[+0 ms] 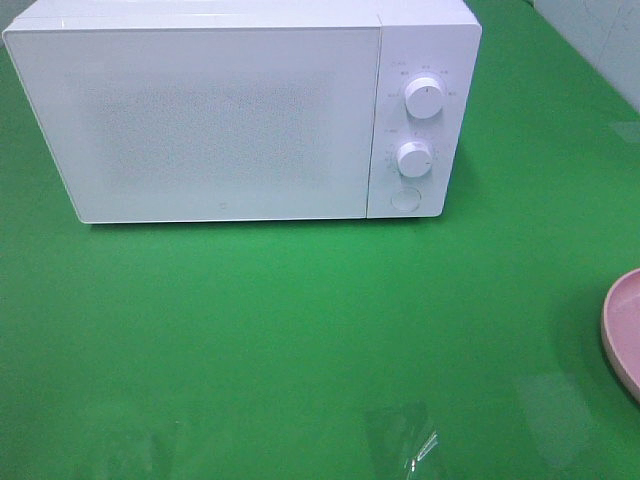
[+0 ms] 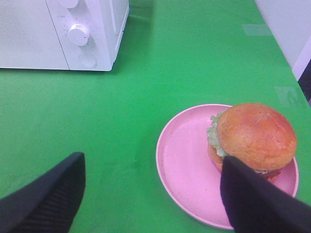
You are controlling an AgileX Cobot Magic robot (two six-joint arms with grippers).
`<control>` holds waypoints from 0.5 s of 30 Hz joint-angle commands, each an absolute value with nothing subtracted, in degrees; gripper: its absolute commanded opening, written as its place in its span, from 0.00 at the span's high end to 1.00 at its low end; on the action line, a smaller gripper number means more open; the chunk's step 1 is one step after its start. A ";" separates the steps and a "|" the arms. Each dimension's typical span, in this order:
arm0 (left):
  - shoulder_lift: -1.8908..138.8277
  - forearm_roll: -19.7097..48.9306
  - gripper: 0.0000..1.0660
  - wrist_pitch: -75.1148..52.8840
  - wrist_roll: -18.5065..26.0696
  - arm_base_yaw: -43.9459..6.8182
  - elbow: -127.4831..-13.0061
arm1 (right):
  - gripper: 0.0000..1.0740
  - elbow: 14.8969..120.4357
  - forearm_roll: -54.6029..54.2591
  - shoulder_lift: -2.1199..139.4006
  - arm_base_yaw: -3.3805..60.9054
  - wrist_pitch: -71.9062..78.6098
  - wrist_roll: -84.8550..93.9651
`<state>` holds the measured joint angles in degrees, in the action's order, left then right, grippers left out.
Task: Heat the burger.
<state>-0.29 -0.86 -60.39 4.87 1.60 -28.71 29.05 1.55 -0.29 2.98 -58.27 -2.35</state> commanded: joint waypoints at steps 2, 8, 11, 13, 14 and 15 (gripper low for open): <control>-1.49 -0.63 0.06 -59.53 4.81 1.83 -28.53 | 0.30 29.05 1.95 -1.60 2.64 -57.41 -2.23; -1.49 -0.63 0.06 -59.53 4.81 1.83 -28.53 | 0.30 29.05 1.95 -1.60 2.64 -57.41 -2.23; -1.49 -0.63 0.06 -59.53 4.81 1.83 -28.53 | 0.30 29.05 1.95 -1.60 2.64 -57.41 -2.23; -1.49 -0.63 0.06 -59.53 4.81 1.83 -28.53 | 0.30 29.05 1.95 -1.60 2.64 -57.41 -2.23; -1.49 -0.63 0.06 -59.53 4.81 1.83 -28.53 | 0.30 29.05 1.95 -1.60 2.64 -57.41 -2.23; -1.49 -0.63 0.06 -59.53 4.81 1.83 -28.53 | 0.30 29.05 1.95 -1.60 2.64 -57.41 -2.23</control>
